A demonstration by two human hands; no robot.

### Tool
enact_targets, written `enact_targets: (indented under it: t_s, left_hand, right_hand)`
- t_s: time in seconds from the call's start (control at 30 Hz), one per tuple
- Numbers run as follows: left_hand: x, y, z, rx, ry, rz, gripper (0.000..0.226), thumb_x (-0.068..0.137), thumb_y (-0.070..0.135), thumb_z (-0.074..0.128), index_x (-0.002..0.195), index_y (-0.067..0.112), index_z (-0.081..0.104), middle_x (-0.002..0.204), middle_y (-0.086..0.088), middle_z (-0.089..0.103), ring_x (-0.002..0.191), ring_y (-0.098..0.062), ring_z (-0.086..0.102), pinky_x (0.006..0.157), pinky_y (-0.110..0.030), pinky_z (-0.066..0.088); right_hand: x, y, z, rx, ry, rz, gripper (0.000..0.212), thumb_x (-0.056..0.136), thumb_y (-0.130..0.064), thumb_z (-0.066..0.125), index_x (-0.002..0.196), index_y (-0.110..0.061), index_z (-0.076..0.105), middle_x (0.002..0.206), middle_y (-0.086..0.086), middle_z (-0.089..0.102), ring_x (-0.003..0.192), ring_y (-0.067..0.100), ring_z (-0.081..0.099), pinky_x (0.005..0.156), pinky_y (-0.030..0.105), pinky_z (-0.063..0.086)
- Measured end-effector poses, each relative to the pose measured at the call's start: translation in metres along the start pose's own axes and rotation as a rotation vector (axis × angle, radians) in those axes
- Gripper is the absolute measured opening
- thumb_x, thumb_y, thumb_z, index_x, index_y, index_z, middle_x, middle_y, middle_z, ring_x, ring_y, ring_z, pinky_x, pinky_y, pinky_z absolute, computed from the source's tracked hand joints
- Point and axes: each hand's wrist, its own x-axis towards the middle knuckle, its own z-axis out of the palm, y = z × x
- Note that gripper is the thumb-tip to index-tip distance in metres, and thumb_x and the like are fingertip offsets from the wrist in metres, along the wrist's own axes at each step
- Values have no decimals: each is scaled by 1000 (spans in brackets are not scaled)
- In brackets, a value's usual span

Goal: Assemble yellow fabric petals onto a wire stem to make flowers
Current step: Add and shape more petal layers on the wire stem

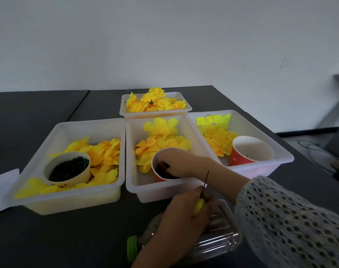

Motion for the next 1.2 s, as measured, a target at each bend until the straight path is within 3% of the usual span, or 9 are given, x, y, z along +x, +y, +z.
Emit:
enact_targets:
  t_s: [0.1, 0.17, 0.23, 0.37, 0.5, 0.7, 0.83, 1.0, 1.2]
  left_hand:
    - [-2, 0, -5, -113, -32, 29, 25, 100, 31, 47, 77, 30, 55, 82, 14, 60, 80, 0, 57, 68, -11, 41]
    - [-3, -4, -6, -185, -46, 45, 29, 103, 26, 42, 78, 22, 57, 83, 2, 61, 81, -9, 58, 71, -22, 47]
    - [-4, -6, -7, -204, -58, 52, 30, 103, 27, 40, 79, 21, 56, 83, -3, 61, 83, -16, 59, 76, -32, 49]
    - [-6, -8, -7, -153, -62, 17, 32, 104, 27, 38, 78, 26, 56, 83, 1, 61, 79, -11, 58, 73, -24, 47]
    - [-6, -4, -6, -78, -56, -49, 30, 103, 32, 40, 78, 30, 57, 84, 8, 62, 81, -6, 60, 79, -29, 50]
    - [-2, -3, -5, -36, -54, -112, 22, 98, 35, 48, 86, 23, 63, 89, 5, 68, 82, -6, 63, 80, -32, 54]
    - [1, -6, -3, 3, -75, -135, 16, 95, 37, 53, 92, 24, 62, 91, 7, 67, 85, -7, 63, 82, -34, 55]
    - [5, -6, -2, 65, -43, -101, 12, 89, 46, 58, 82, 36, 59, 85, 15, 65, 82, 2, 60, 78, -22, 53]
    - [3, -6, -1, 41, -20, -53, 13, 88, 44, 62, 83, 32, 61, 82, 14, 66, 80, 1, 62, 75, -25, 55]
  right_hand:
    - [0, -2, 0, -1, 8, 25, 13, 92, -8, 51, 90, -9, 63, 88, 5, 57, 85, 20, 56, 75, 34, 48]
    - [0, 0, -2, 75, -5, 34, 13, 89, -4, 52, 82, -12, 59, 87, 3, 59, 86, 20, 59, 76, 34, 51]
    - [2, 2, -4, 111, -21, 34, 15, 87, -2, 52, 93, -6, 65, 97, 4, 65, 94, 22, 61, 82, 37, 53]
    - [2, 2, -4, 201, 8, 60, 26, 85, 1, 51, 104, -6, 66, 105, 9, 65, 97, 25, 59, 85, 43, 52]
    - [-7, 2, -14, 358, 164, 55, 10, 87, -2, 52, 90, -6, 61, 87, 0, 59, 83, 18, 53, 66, 25, 38]
    - [-54, 0, -53, 1239, 318, 119, 22, 89, 7, 49, 77, -11, 52, 58, 4, 52, 56, 17, 52, 55, 25, 41]
    - [-110, 4, -62, 1698, 254, 24, 19, 85, 5, 59, 85, -12, 50, 69, 8, 35, 56, 16, 49, 54, 22, 40]
    - [-154, -2, -58, 1822, 131, 36, 16, 77, 0, 56, 88, -11, 52, 72, 8, 41, 53, 15, 38, 49, 21, 34]
    - [-158, -16, -55, 1821, 75, 43, 19, 74, 4, 44, 86, -11, 45, 66, 5, 51, 45, 12, 34, 40, 18, 34]
